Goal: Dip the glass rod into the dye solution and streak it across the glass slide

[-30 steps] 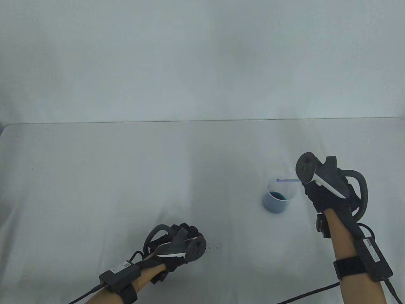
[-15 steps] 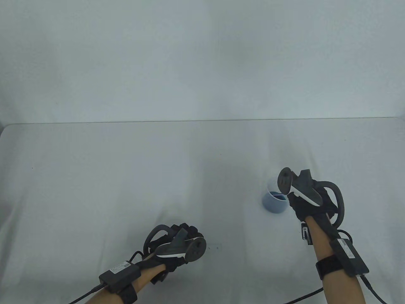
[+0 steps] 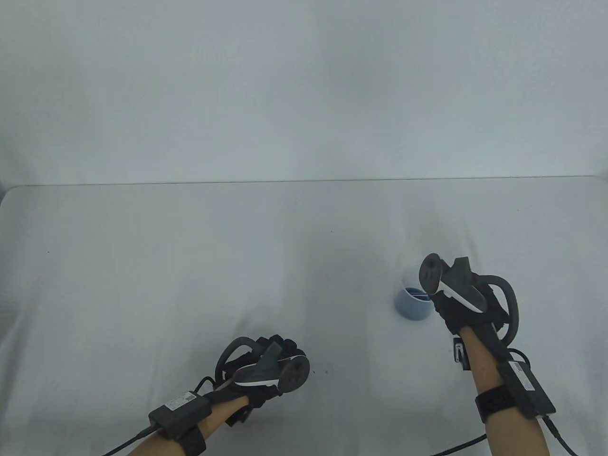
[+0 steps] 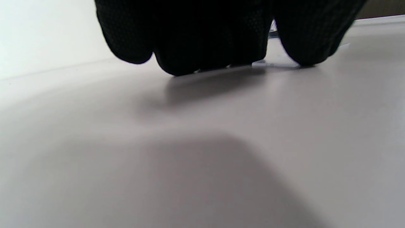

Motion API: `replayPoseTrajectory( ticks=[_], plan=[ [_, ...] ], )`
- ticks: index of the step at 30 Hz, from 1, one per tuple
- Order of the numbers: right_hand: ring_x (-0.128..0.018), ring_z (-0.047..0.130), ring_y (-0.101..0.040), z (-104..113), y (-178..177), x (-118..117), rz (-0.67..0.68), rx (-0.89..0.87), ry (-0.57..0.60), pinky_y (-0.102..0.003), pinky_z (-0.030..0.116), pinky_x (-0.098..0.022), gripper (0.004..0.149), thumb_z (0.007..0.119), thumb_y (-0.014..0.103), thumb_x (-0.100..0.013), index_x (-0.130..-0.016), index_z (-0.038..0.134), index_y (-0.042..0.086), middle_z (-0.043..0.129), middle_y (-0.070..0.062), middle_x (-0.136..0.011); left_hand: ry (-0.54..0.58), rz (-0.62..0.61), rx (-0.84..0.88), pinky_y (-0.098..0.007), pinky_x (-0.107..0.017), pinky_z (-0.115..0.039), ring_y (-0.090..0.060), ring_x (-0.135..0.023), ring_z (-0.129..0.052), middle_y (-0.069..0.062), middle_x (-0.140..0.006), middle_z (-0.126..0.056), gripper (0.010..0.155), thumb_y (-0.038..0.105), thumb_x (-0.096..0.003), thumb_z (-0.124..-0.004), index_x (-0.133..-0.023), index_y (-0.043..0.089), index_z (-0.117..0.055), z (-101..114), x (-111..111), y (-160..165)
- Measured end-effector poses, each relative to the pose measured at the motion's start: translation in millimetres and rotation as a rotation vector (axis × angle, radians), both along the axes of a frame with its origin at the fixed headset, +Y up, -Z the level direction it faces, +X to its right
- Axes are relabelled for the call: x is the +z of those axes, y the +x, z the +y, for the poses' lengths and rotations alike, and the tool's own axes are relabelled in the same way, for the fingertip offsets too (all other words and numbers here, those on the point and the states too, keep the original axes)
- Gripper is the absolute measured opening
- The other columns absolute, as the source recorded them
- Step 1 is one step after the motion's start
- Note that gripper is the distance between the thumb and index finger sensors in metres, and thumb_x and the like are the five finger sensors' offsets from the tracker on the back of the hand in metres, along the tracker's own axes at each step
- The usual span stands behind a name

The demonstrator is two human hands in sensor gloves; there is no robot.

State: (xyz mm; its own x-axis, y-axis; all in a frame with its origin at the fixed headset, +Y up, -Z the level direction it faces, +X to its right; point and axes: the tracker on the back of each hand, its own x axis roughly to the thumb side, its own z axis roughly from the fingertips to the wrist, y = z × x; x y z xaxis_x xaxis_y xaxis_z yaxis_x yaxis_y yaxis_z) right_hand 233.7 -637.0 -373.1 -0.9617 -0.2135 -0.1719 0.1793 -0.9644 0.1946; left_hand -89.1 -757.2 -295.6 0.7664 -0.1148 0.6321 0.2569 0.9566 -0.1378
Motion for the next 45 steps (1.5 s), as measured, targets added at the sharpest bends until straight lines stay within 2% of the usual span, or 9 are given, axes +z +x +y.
replayPoseTrajectory(
  ticks=[3,5,9,12,14,17,23,30,45],
  plan=[
    [-0.081,0.09,-0.03,27,-4,11,0.026,-0.002,0.073,-0.045,0.079,-0.057,0.06,0.062,0.056,-0.053,-0.105,0.063,0.025,0.083,-0.004,-0.098,-0.042,0.022,0.011,-0.055,-0.071,-0.066,-0.033,-0.094,-0.076,-0.007,-0.11,-0.066,0.066,0.053,-0.052,-0.072,-0.109,0.021,-0.06,7,-3,-7],
    [-0.09,0.084,-0.033,44,-10,21,0.076,-0.04,0.133,-0.051,0.074,-0.063,0.065,0.059,0.059,-0.053,-0.108,0.057,0.025,0.076,-0.005,-0.105,-0.018,0.051,0.054,-0.057,-0.072,-0.064,-0.036,-0.1,-0.071,-0.01,-0.114,-0.059,0.072,0.056,-0.0524,-0.069,-0.112,0.019,-0.053,19,-7,-16],
    [-0.106,0.066,-0.04,67,-30,47,0.214,-0.221,0.242,-0.062,0.06,-0.073,0.071,0.051,0.061,-0.054,-0.113,0.046,0.024,0.059,-0.007,-0.118,0.047,0.123,0.209,-0.063,-0.074,-0.058,-0.043,-0.11,-0.057,-0.016,-0.121,-0.046,0.081,0.059,-0.0531,-0.063,-0.117,0.015,-0.041,63,-11,-41],
    [-0.113,0.052,-0.044,63,-49,65,0.323,-0.354,0.281,-0.066,0.05,-0.076,0.076,0.047,0.065,-0.052,-0.115,0.037,0.023,0.047,-0.006,-0.124,0.137,0.152,0.294,-0.066,-0.076,-0.053,-0.048,-0.114,-0.045,-0.019,-0.123,-0.038,0.084,0.06,-0.0533,-0.061,-0.118,0.013,-0.035,95,-7,-58],
    [-0.115,0.044,-0.047,51,-62,75,0.385,-0.387,0.265,-0.069,0.044,-0.076,0.08,0.045,0.068,-0.051,-0.116,0.031,0.023,0.04,-0.005,-0.125,0.186,0.164,0.329,-0.068,-0.076,-0.048,-0.051,-0.114,-0.036,-0.021,-0.124,-0.032,0.087,0.061,-0.0534,-0.059,-0.119,0.012,-0.03,114,-1,-72],
    [-0.115,0.034,-0.048,36,-75,84,0.44,-0.378,0.266,-0.07,0.038,-0.077,0.083,0.042,0.07,-0.049,-0.116,0.024,0.023,0.031,-0.004,-0.127,0.225,0.18,0.351,-0.07,-0.076,-0.044,-0.054,-0.114,-0.029,-0.023,-0.124,-0.026,0.09,0.063,-0.0535,-0.058,-0.119,0.01,-0.026,127,8,-85],
    [-0.114,0.022,-0.048,3,-86,90,0.492,-0.349,0.269,-0.071,0.03,-0.077,0.087,0.039,0.073,-0.047,-0.115,0.018,0.025,0.022,-0.003,-0.127,0.296,0.188,0.349,-0.07,-0.077,-0.037,-0.055,-0.112,-0.017,-0.026,-0.122,-0.015,0.094,0.065,-0.0532,-0.056,-0.117,0.008,-0.017,122,24,-101],
    [-0.114,0.02,-0.048,-26,-81,88,0.481,-0.257,0.191,-0.071,0.027,-0.076,0.09,0.039,0.075,-0.045,-0.115,0.016,0.024,0.019,-0.003,-0.127,0.245,0.231,0.347,-0.07,-0.077,-0.035,-0.055,-0.111,-0.015,-0.026,-0.122,-0.014,0.094,0.066,-0.0527,-0.055,-0.117,0.009,-0.018,104,22,-113],
    [-0.114,0.02,-0.048,-28,-81,88,0.476,-0.25,0.176,-0.071,0.027,-0.076,0.089,0.04,0.075,-0.045,-0.115,0.018,0.024,0.021,-0.003,-0.127,0.208,0.246,0.319,-0.069,-0.077,-0.035,-0.055,-0.112,-0.016,-0.026,-0.122,-0.015,0.093,0.065,-0.0526,-0.056,-0.118,0.009,-0.019,94,18,-114]
  ],
)
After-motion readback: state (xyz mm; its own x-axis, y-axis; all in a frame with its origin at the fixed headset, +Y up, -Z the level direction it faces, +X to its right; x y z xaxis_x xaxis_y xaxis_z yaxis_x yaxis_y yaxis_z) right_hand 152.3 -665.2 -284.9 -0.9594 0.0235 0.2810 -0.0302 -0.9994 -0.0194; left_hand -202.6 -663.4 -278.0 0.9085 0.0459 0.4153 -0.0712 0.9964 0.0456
